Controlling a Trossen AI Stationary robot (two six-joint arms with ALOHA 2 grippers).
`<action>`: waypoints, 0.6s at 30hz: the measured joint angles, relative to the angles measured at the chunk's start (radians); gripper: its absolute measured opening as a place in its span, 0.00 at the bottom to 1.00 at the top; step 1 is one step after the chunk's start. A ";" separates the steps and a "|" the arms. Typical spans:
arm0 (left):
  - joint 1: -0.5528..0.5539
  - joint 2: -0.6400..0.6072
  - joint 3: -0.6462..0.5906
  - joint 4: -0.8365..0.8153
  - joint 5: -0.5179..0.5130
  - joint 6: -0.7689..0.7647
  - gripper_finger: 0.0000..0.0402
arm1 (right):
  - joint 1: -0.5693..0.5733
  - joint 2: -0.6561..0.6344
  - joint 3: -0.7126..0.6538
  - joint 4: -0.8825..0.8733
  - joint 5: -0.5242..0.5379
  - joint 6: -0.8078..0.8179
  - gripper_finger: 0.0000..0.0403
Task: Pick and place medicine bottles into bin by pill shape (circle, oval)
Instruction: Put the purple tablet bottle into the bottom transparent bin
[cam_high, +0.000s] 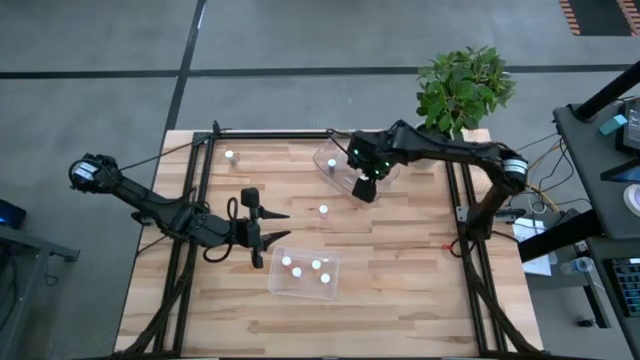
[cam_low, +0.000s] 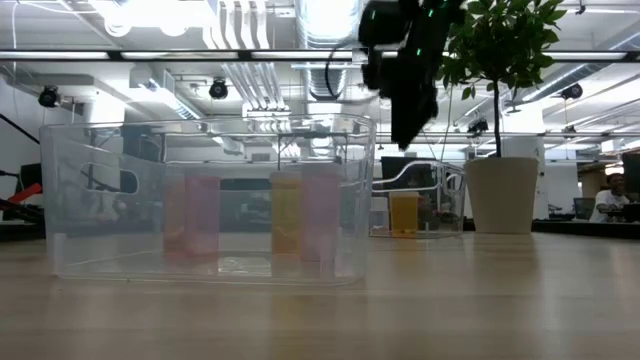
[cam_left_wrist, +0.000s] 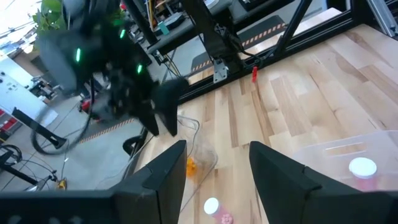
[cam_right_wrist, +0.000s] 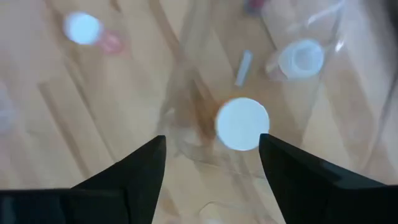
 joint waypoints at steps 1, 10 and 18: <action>0.000 0.000 0.000 0.000 0.000 0.000 0.40 | 0.030 -0.021 -0.002 0.004 0.025 0.013 0.61; 0.000 0.000 0.000 0.022 0.000 -0.005 0.40 | 0.389 -0.257 -0.227 0.313 0.195 0.115 0.58; 0.000 0.002 0.000 0.056 0.000 -0.042 0.40 | 0.734 -0.444 -0.574 0.680 0.525 0.161 0.58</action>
